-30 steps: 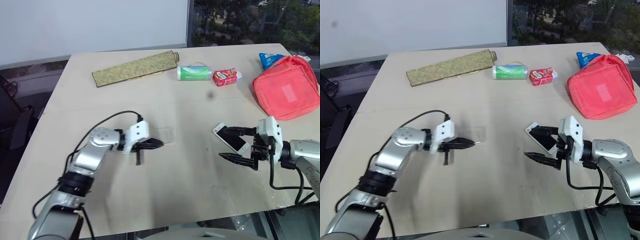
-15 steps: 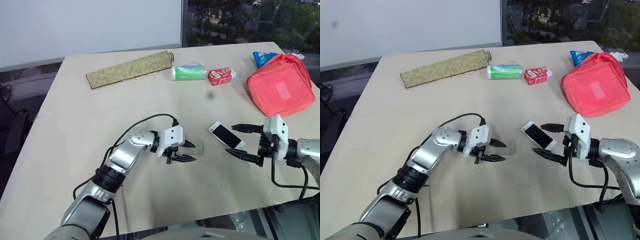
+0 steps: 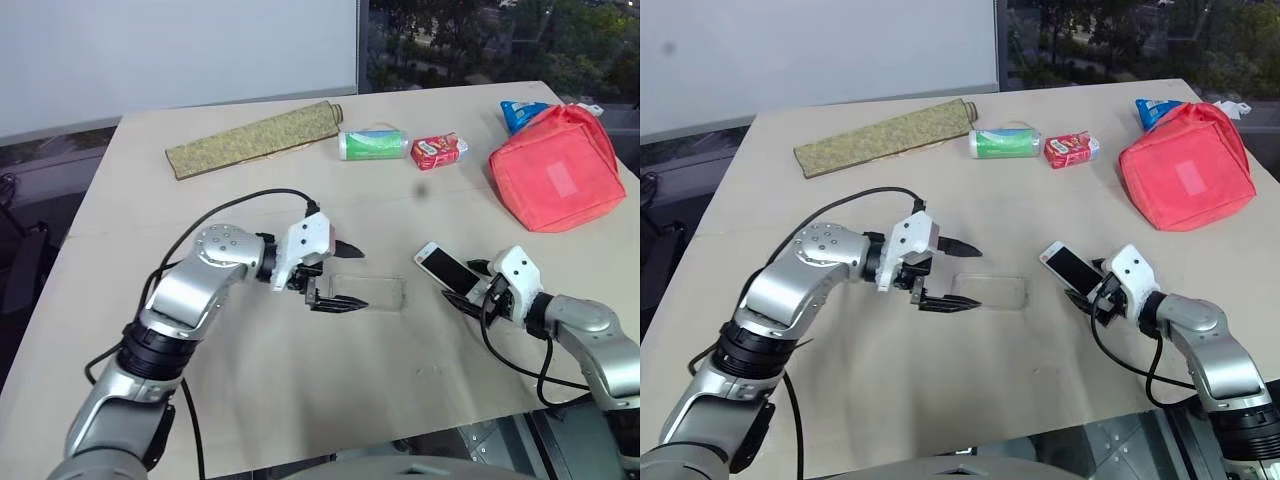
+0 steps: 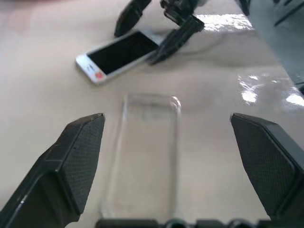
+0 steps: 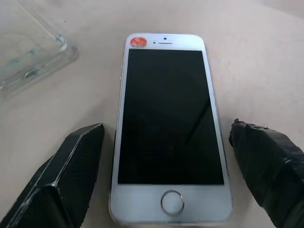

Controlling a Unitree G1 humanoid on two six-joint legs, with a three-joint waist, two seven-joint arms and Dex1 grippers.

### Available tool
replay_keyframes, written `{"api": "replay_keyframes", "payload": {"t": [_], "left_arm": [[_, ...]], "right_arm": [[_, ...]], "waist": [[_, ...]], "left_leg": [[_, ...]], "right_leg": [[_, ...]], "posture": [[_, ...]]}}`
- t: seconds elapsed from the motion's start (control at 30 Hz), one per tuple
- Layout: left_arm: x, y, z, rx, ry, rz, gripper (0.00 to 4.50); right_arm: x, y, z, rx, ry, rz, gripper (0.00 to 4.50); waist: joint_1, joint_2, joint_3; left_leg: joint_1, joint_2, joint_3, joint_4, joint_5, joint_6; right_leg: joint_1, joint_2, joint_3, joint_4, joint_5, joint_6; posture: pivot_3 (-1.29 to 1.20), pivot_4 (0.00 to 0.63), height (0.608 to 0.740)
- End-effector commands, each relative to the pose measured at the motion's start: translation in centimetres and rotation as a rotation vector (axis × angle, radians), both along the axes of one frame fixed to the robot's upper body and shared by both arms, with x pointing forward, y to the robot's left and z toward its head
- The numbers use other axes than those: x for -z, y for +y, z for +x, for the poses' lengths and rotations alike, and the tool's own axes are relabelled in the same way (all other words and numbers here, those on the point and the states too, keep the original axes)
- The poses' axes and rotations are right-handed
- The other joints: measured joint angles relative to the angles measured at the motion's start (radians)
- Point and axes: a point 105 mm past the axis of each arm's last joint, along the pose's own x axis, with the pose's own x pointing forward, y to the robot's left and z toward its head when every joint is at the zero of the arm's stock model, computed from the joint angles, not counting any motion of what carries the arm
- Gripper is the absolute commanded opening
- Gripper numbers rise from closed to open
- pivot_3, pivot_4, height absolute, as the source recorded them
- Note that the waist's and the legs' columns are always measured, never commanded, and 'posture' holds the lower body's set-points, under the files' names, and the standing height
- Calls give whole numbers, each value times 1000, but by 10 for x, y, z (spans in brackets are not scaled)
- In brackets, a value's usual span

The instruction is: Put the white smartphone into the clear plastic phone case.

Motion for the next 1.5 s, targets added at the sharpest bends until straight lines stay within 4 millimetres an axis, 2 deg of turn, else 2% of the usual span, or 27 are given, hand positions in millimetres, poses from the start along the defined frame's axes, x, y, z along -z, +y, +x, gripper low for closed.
{"api": "replay_keyframes", "payload": {"t": [0.03,0.07,0.17,0.23,0.37,0.47,0.7,0.77,0.9,0.97,1.0,1.07,1.17,1.23,1.33,1.4,1.5], "left_arm": [[-18,1,-5,-7,-8,-39,4431],[-19,2,-6,-12,-5,-39,4431],[-16,2,-7,-19,-2,-26,4500],[-14,3,-7,-24,-3,-21,4500],[-14,4,-3,-41,-22,-18,4500],[-18,4,3,-57,-51,-43,4500],[-28,4,8,-61,-41,-132,4500],[-26,2,6,-39,-28,-136,3590],[-25,-2,10,-43,-29,-156,1630],[-22,-5,13,-57,-36,-165,1108],[-21,-5,14,-65,-36,-169,622],[-17,-4,11,-73,-31,-166,142],[-15,-1,8,-82,-27,-159,38],[-15,3,8,-92,-32,-150,0],[-12,8,8,-106,-45,-115,0],[-13,10,7,-113,-45,-113,0],[-14,10,7,-121,-48,-114,0]], "right_arm": [[13,5,-3,11,72,-50,4500],[17,3,-4,28,97,-55,4500],[20,-2,-3,80,137,-49,3720],[21,-4,-3,82,145,-58,2880],[19,-9,-1,75,123,-92,2872],[9,-7,1,19,68,-97,2870],[-51,33,-1,-360,-189,-127,2843],[-61,40,0,-443,-197,-163,2835],[-63,48,-6,-580,-176,-249,2835],[-62,55,-7,-629,-160,-283,2835],[-61,55,-5,-621,-145,-286,2835],[-61,55,3,-574,-140,-258,2835],[-59,49,16,-524,-142,-212,2835],[-58,44,25,-480,-130,-181,3359],[-47,28,38,-409,-88,-173,4384],[-36,18,45,-368,-41,-163,4460],[-26,14,51,-340,6,-140,4460]], "waist": [[-2,-1,0],[-3,-1,-1],[-3,-3,-2],[-3,-3,-2],[-1,-5,-3],[-1,-6,-3],[-5,-5,-1],[-5,-4,-1],[6,-4,-1],[6,-4,0],[5,-4,0],[4,-5,0],[1,-5,0],[2,-5,0],[2,-5,0],[3,-5,0],[2,-5,0]], "left_leg": [[0,0,0,0,0,0],[1,0,1,0,0,0],[2,1,0,0,0,0],[2,1,0,0,0,0],[4,1,0,1,0,0],[4,0,0,1,0,0],[1,0,1,2,0,0],[1,0,0,2,0,0],[-1,1,-2,2,0,0],[-1,0,-2,2,0,0],[-2,0,-2,2,0,0],[-2,0,-1,2,0,0],[-2,-1,0,2,0,0],[-2,-1,-1,2,0,0],[-3,-1,-1,2,0,0],[-3,-1,-1,2,0,0],[-2,-1,0,2,0,0]], "right_leg": [[0,0,0,0,0,0],[0,0,0,0,0,0],[2,1,0,0,0,0],[2,2,0,0,0,0],[4,1,1,0,0,0],[4,1,1,-1,0,0],[2,1,2,-1,0,0],[1,2,1,0,0,0],[1,2,-1,0,0,-1],[1,1,-1,-1,0,-1],[1,1,-1,-2,0,-1],[0,-1,-1,-2,0,0],[0,-2,0,-2,1,-1],[0,-2,-1,-2,1,-2],[-1,-1,-1,-2,1,-2],[0,-2,-1,-2,2,-3],[0,-2,-1,-2,2,-4]], "posture": [[0,150,740],[0,150,740],[0,150,740],[0,150,740],[0,150,740],[0,150,740],[0,150,740],[0,150,740],[0,150,740],[0,150,740],[0,150,740],[0,150,740],[0,150,740],[0,150,740],[0,150,740],[0,150,740],[0,150,740]]}}
